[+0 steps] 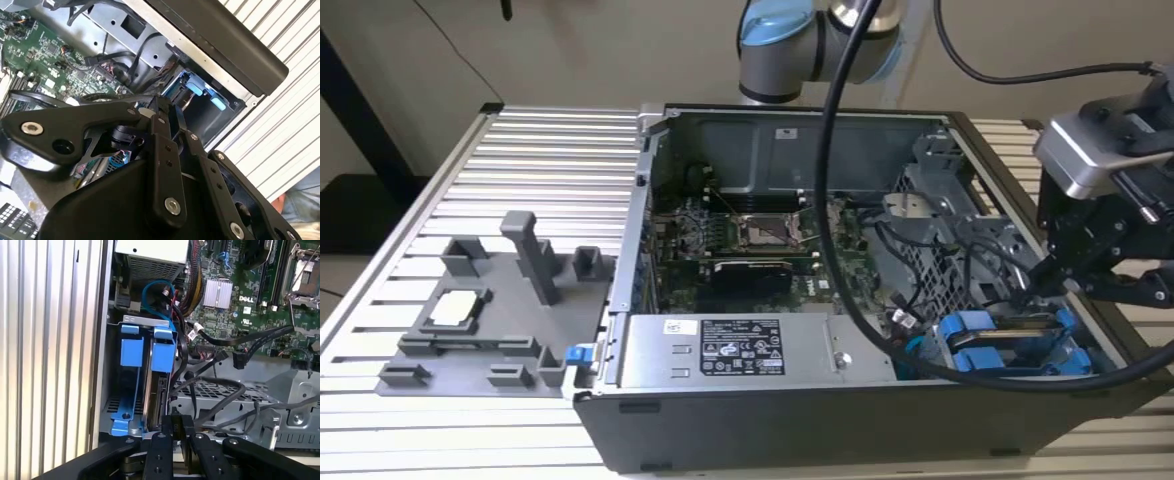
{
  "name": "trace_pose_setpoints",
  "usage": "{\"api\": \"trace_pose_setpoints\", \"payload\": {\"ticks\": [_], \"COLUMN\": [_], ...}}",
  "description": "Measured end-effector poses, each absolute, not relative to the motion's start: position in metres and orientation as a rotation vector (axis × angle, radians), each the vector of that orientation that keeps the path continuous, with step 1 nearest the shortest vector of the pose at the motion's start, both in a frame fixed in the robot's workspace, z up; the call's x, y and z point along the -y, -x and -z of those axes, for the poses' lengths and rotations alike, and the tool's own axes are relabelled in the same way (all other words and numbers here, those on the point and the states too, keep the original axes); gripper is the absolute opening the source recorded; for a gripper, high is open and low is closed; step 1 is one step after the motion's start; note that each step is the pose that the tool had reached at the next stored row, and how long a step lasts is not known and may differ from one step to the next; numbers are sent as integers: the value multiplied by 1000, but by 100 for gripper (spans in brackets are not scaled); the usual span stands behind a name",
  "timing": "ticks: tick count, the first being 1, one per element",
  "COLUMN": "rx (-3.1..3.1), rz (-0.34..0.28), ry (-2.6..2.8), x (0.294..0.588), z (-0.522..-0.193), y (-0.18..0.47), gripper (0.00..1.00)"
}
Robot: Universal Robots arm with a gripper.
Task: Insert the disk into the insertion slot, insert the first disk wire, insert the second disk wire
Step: 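Insert the first disk wire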
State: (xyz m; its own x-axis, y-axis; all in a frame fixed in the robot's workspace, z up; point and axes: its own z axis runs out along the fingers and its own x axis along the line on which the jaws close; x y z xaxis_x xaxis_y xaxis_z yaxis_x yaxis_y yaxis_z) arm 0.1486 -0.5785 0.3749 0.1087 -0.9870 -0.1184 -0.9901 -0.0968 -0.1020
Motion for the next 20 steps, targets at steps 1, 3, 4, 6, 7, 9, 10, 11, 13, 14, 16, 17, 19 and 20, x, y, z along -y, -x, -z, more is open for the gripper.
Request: {"api": "trace_pose_setpoints", "payload": {"ticks": [1,3,4,6,7,9,10,11,13,14,16,17,19,20], "rx": [-2006,-2019,-2030,-2064,-2083,-2116,-2129,-2143,-2163,-2168,-2170,-2170,-2171,-2171], "rz": [-25,-17,-14,-11,-9,-5,-4,-2,1,4,9,10,10,11], "ry": [2216,2211,2203,2171,2153,2120,2107,2093,2074,2072,2074,2074,2074,2074], "x": [578,578,579,578,578,578,578,578,578,579,579,578,578,578], "z": [-375,-374,-374,-372,-371,-369,-369,-368,-367,-366,-365,-365,-363,-362], "y": [-149,-149,-149,-149,-149,-149,-149,-149,-149,-149,-149,-149,-150,-150], "gripper": [19,19,19,19,19,19,19,19,19,19,19,19,19,19]}}
